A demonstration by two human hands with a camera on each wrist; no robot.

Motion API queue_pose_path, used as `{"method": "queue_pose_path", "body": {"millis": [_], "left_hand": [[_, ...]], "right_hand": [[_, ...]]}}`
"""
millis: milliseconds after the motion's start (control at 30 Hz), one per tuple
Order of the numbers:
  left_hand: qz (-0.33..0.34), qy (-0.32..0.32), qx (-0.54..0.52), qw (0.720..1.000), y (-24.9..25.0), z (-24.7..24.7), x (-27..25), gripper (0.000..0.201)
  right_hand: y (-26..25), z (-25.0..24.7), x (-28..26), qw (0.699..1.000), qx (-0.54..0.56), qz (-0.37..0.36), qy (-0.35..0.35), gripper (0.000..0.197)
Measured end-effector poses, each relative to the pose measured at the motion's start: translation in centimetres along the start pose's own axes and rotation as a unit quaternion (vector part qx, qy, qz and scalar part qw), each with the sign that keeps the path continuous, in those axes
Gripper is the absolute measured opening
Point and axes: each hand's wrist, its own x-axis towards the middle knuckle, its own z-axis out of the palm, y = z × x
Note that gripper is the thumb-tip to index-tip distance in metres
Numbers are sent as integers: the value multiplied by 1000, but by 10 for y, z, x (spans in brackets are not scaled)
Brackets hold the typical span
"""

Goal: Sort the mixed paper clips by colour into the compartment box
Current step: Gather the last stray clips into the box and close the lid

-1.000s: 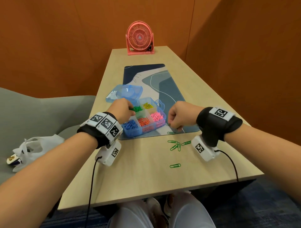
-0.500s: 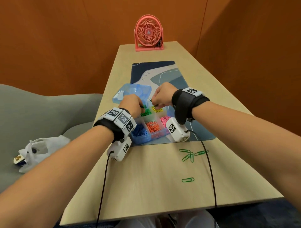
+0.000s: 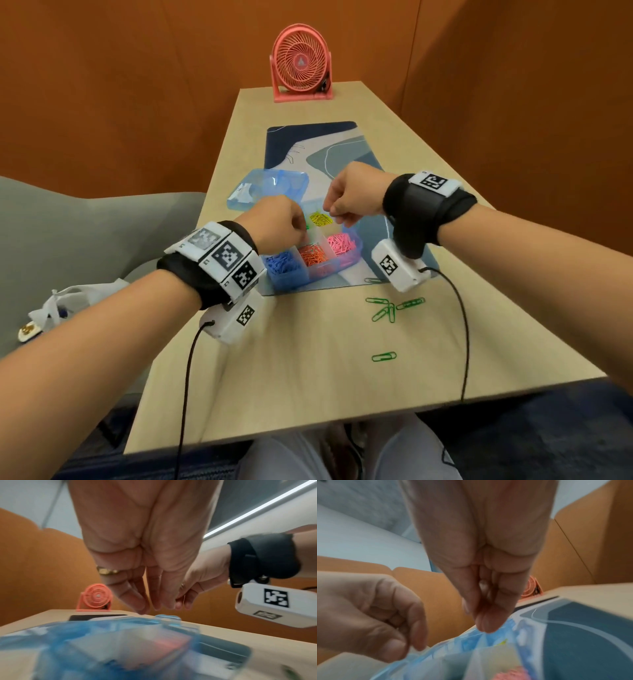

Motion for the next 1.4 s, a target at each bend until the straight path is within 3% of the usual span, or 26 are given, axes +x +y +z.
{"method": "queue_pose_path", "body": {"millis": [167, 267, 533, 633, 833, 1133, 1300, 1400], "left_hand": [[84, -69, 8, 994, 45, 21, -29, 13], [106, -99, 35, 989, 64, 47, -38, 30], [125, -124, 102, 979, 84, 80, -24, 35], [135, -138, 113, 975, 84, 85, -28, 33], [148, -99, 62, 982, 88, 84, -30, 27], [105, -137, 77, 982, 94, 81, -27, 26], [111, -154, 118, 975, 97, 81, -31, 27], [138, -128, 144, 971, 98, 82, -35, 23]], "right_hand": [[39, -3, -57, 980, -181, -7, -78, 19], [64, 7, -79, 956, -273, -1, -107, 23], [82, 18, -94, 923, -353, -53, -141, 43], [85, 15, -102, 921, -358, -49, -144, 35], [92, 16, -106, 947, -305, -21, -97, 7], [89, 16, -109, 956, -273, 14, -105, 10], [91, 15, -109, 956, -270, 35, -113, 2], [92, 16, -111, 957, -264, 37, -114, 8]]}}
